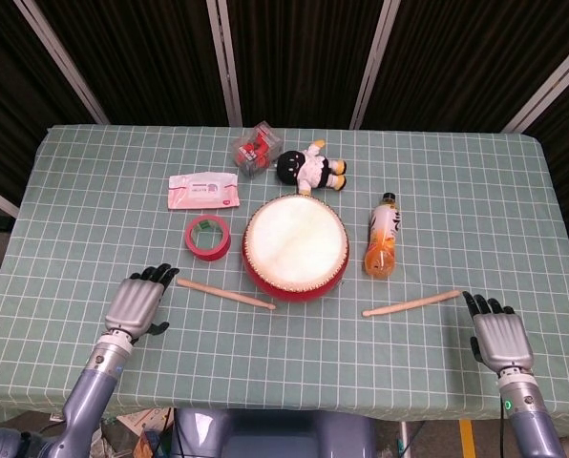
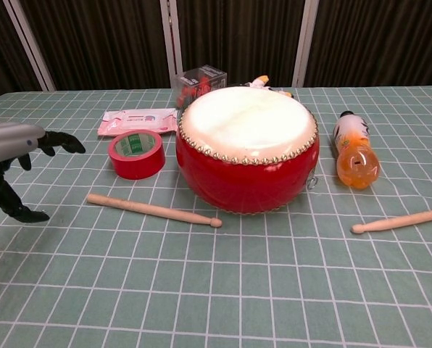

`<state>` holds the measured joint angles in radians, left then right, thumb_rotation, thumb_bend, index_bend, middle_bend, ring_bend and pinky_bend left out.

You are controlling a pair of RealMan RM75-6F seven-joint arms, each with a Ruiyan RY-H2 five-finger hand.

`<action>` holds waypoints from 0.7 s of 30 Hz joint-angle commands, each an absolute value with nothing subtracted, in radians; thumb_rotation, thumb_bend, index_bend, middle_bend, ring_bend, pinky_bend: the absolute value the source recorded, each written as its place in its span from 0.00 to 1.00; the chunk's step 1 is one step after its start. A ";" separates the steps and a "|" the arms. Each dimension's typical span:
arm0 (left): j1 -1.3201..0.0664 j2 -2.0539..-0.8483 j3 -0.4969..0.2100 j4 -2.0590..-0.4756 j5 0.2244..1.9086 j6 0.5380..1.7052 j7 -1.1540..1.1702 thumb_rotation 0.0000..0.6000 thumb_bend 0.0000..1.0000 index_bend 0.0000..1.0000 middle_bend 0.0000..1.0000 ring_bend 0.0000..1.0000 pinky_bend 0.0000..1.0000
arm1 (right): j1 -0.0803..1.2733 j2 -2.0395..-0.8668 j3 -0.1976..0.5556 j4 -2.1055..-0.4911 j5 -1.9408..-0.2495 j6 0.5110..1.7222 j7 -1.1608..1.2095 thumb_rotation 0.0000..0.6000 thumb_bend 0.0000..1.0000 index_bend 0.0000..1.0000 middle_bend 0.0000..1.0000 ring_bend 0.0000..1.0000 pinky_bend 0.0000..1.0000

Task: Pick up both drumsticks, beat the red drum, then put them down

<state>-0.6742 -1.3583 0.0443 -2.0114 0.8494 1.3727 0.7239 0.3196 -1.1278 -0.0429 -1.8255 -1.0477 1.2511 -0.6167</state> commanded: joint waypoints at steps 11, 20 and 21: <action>-0.332 -1.124 0.262 -1.873 1.453 1.687 0.371 1.00 0.01 0.00 0.00 0.00 0.10 | 0.118 -1.004 -0.094 -1.733 -1.467 1.555 -0.165 1.00 0.39 0.00 0.00 0.00 0.12; -0.161 -1.130 0.237 -1.657 1.477 1.834 0.248 1.00 0.01 0.00 0.00 0.00 0.06 | 0.037 -1.067 -0.082 -1.554 -1.553 1.681 -0.027 1.00 0.39 0.00 0.00 0.00 0.09; -0.146 -1.128 0.234 -1.646 1.473 1.838 0.222 1.00 0.01 0.00 0.00 0.00 0.06 | 0.038 -1.067 -0.078 -1.554 -1.547 1.671 -0.020 1.00 0.39 0.00 0.00 0.00 0.09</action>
<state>-0.1803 -1.1353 0.2382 -1.6765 1.4817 1.8173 0.2699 0.0534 -1.0526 -0.0838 -1.5646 -1.5479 1.6755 -0.0479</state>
